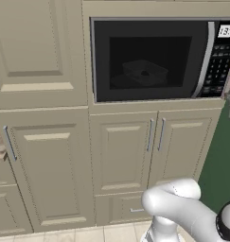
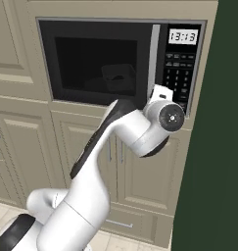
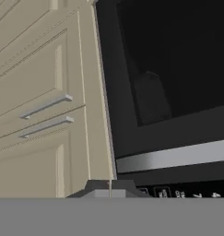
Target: Place the tupperware containing the shrimp and sweet potato meal in the microwave. Close the microwave door and press the start button to reheat the meal.
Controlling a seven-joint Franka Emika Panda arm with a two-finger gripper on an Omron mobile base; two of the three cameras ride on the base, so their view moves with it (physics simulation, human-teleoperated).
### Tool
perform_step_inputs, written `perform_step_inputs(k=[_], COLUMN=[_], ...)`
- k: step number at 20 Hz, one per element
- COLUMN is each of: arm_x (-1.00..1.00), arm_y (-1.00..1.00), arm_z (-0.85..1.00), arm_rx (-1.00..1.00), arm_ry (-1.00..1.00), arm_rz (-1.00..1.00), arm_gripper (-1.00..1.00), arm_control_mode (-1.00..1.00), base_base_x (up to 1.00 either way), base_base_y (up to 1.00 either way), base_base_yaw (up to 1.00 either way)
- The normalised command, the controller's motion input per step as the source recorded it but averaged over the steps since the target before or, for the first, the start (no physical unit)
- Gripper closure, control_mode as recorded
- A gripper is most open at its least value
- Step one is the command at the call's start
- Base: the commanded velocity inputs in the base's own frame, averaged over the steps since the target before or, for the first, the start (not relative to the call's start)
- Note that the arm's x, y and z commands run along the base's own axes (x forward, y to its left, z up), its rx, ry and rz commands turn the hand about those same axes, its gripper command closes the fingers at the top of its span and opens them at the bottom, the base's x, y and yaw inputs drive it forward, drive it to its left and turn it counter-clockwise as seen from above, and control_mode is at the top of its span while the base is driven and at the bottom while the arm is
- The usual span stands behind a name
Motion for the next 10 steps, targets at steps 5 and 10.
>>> perform_step_inputs(k=[5, 10], arm_x=[0.3, 0.26], arm_y=[-0.07, -0.05], arm_z=[0.0, -0.06], arm_rx=[0.07, 0.0], arm_ry=[-0.05, -0.03], arm_rz=[0.0, 0.0], arm_gripper=[1.0, 1.0], arm_control_mode=[-1.0, -1.0], base_base_x=[0.0, 0.0], base_base_y=[0.0, 0.0], base_base_yaw=[0.0, 0.0])
